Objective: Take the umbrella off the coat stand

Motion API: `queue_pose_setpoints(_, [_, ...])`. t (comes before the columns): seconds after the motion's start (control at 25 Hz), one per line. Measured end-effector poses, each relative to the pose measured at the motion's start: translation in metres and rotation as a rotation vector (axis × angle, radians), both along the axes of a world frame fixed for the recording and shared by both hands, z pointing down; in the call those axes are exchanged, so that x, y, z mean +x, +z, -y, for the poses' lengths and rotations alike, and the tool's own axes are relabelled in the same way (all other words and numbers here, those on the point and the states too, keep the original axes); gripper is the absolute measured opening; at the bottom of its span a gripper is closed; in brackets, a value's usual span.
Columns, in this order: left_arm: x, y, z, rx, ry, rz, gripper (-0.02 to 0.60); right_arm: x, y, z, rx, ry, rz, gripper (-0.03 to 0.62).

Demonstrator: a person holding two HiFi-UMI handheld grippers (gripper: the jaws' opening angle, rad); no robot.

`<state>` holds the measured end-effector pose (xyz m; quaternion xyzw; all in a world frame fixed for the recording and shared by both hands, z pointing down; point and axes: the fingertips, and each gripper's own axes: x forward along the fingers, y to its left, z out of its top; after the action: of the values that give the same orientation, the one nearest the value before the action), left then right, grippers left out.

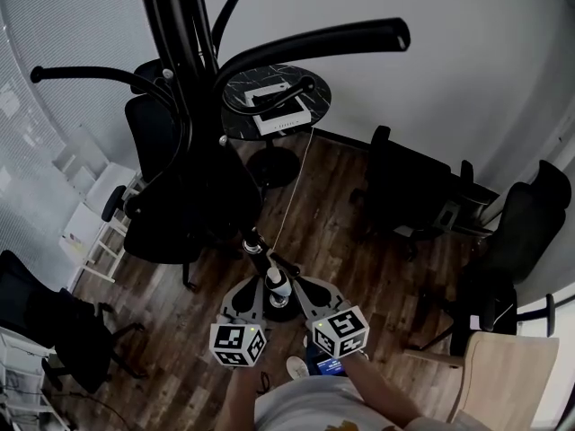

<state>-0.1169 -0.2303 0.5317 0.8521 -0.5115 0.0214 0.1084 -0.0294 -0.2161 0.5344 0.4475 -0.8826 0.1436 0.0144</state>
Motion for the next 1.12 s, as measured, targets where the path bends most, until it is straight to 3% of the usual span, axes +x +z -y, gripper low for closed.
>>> queue_pose_setpoints(0.16, [-0.001,0.002,0.001,-0.003,-0.01,-0.007,0.021,0.004,-0.002,0.002,0.039,0.007,-0.008,0.012])
queue_pose_setpoints(0.48, [-0.004,0.009,0.007,-0.022,-0.02,-0.018,0.021,-0.001,0.007,0.01,0.004,-0.018,0.001,0.012])
queue_pose_setpoints(0.96, [0.016,0.017,0.029,-0.044,0.036,-0.025,0.024,-0.011,0.018,0.025,-0.018,-0.096,-0.018,0.014])
queue_pose_setpoints(1.12, [0.024,0.027,0.035,-0.076,0.052,-0.047,0.081,-0.012,0.025,0.029,-0.039,-0.122,-0.041,0.015])
